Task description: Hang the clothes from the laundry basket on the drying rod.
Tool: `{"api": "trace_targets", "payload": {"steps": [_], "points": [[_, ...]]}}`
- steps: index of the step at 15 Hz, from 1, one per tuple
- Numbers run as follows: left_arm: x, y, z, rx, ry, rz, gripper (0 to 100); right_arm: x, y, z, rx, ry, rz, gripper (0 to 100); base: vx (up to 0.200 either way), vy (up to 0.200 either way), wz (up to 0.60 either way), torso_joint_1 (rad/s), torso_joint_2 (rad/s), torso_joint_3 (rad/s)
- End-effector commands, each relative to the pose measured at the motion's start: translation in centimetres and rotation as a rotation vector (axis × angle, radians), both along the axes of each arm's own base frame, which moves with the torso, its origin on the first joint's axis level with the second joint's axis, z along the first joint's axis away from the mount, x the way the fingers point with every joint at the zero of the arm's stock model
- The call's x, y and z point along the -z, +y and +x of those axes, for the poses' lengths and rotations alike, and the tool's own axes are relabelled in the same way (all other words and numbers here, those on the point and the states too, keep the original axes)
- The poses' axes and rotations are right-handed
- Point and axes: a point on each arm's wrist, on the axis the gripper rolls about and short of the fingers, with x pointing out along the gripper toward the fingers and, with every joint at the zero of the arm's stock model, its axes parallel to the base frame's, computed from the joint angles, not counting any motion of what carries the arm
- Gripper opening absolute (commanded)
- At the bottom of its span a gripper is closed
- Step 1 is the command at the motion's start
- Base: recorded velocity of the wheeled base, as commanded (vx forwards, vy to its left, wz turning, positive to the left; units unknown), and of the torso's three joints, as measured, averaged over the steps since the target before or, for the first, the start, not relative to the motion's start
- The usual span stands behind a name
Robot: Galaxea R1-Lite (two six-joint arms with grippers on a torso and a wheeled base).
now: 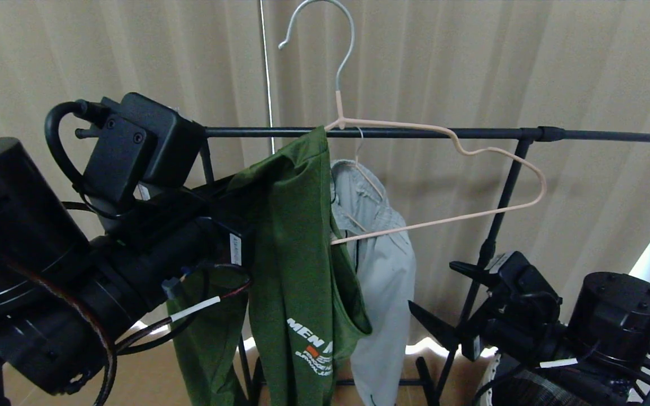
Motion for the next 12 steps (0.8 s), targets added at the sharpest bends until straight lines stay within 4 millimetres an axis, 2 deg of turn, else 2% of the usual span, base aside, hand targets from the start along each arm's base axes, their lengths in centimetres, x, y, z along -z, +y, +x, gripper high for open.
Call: {"api": "trace_targets", "payload": {"steps": [1, 4, 5, 7, 12], "points": [[0.3, -0.2, 0.3, -0.004, 0.01, 0.008, 0, -1.1, 1.1, -0.8, -0.06, -0.03, 0.052, 100, 0.0, 0.0, 0.0, 0.0, 0.0, 0.0], [0.9, -0.7, 0.7, -0.009, 0.027, 0.023, 0, -2.2, 3.7, -2.2, -0.186, -0.027, 0.2, 100, 0.0, 0.0, 0.0, 0.0, 0.0, 0.0], [1.0, -0.8, 0.8, -0.005, 0.031, 0.025, 0, -2.3, 4.0, -2.2, -0.195, -0.031, 0.206, 100, 0.0, 0.0, 0.0, 0.0, 0.0, 0.0], [1.0, -0.9, 0.7, 0.001, 0.029, 0.025, 0, -2.7, 4.8, -1.7, -0.204, -0.049, 0.22, 100, 0.0, 0.0, 0.0, 0.0, 0.0, 0.0], [0.7, -0.8, 0.4, 0.005, 0.023, 0.019, 0, -1.3, 6.4, 0.3, -0.194, -0.033, 0.206, 100, 0.0, 0.0, 0.0, 0.0, 0.0, 0.0]]}}
